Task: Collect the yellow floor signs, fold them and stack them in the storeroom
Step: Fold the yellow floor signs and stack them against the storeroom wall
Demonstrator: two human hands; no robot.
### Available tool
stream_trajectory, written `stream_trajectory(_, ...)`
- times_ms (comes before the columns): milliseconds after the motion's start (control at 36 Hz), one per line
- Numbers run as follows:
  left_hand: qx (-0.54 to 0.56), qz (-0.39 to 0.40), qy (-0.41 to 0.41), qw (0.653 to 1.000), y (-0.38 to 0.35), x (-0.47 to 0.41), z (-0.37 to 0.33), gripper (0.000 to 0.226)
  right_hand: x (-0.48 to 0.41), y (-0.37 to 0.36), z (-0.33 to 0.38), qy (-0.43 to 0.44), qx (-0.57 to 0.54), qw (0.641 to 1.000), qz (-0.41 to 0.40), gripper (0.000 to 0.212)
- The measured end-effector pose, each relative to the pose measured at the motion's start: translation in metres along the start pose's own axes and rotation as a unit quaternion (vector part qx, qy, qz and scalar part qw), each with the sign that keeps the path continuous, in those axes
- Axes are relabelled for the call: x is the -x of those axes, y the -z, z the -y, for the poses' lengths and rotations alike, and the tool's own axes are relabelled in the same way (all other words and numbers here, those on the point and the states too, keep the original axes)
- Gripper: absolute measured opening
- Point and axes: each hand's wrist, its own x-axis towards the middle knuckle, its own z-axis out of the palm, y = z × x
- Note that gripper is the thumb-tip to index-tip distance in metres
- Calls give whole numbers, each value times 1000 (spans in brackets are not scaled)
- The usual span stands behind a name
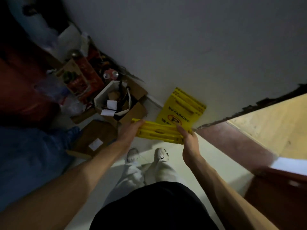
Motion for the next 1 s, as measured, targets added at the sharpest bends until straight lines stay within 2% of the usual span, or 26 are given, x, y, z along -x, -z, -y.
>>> stream_trajectory(83,-26,58,-11,998,-7,-18,-10,42,-3,0,-8,-6,-14,1000,-27,58)
stream_trajectory(139,-46,93,-17,995,-10,-32,-13,15,-5,0,-15,-10,-22,998,-52,48)
stream_trajectory(194,-69,134,-28,988,-13,-49,-16,6,-9,-2,-22,-8,-33,996,-77,50)
stream_trajectory(250,-97,176,-34,979,-18,-66,-15,11,-14,-4,-31,-13,-42,993,-110,49)
stream_trajectory(306,-122,198,-44,972,-25,-78,-15,20,-23,-3,-39,-17,-47,990,-134,38)
stream_trajectory(417,-145,215,-30,965,-38,-101,0,46,-43,-4,-60,-27,-52,987,-153,61)
stream_trajectory(472,-164,210,-34,963,-46,-112,9,40,-55,0,-70,-37,-70,983,-164,53)
stream_trajectory(528,-183,209,-29,960,-52,-123,18,40,-68,4,-78,-49,-87,980,-170,32)
stream_trajectory(583,-198,217,-27,955,-59,-136,24,43,-80,7,-88,-53,-100,979,-172,20)
stream_trajectory(694,-203,215,-27,955,-77,-166,32,54,-105,11,-101,-53,-116,976,-176,19)
stream_trajectory(806,-206,199,-21,958,-97,-188,38,45,-128,14,-112,-58,-127,976,-169,20)
stream_trajectory(1000,-233,161,-32,958,-120,-231,43,47,-165,14,-124,-51,-147,974,-166,19)
